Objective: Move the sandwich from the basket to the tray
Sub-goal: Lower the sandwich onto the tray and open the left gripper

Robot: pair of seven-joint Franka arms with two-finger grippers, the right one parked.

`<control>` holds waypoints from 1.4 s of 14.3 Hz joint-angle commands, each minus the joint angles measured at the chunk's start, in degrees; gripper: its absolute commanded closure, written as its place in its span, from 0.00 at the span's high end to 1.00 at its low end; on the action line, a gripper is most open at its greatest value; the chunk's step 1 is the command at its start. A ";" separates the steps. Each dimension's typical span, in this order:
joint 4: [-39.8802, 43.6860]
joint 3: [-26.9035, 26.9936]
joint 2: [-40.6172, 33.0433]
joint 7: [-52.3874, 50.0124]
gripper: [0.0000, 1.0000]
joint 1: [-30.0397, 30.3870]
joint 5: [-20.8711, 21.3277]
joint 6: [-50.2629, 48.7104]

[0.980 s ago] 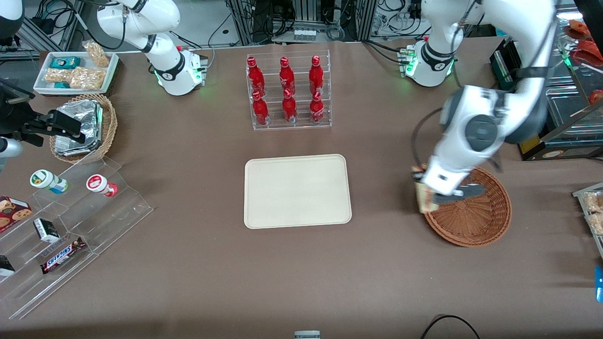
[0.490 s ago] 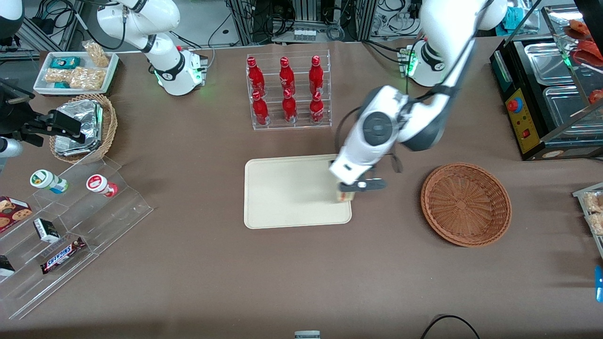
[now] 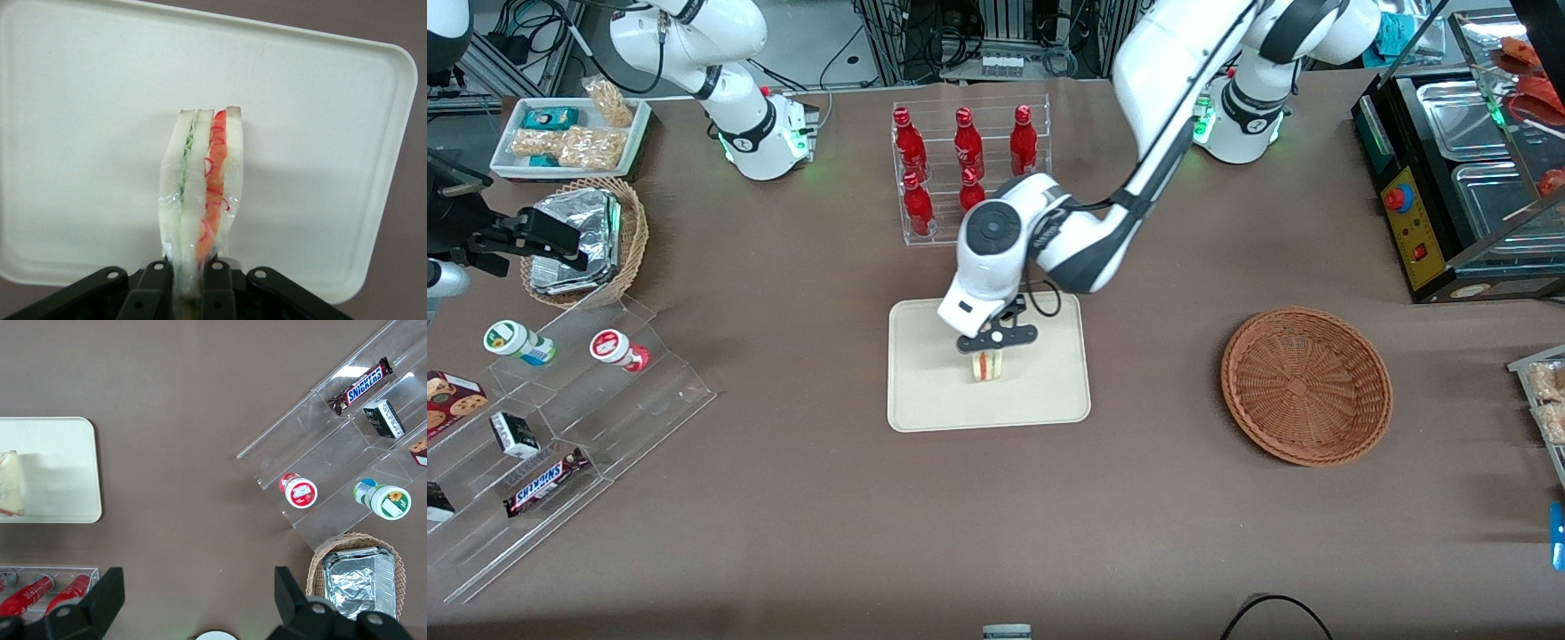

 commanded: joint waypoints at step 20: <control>-4.95 3.74 -11.97 -4.15 1.00 2.52 2.00 -8.66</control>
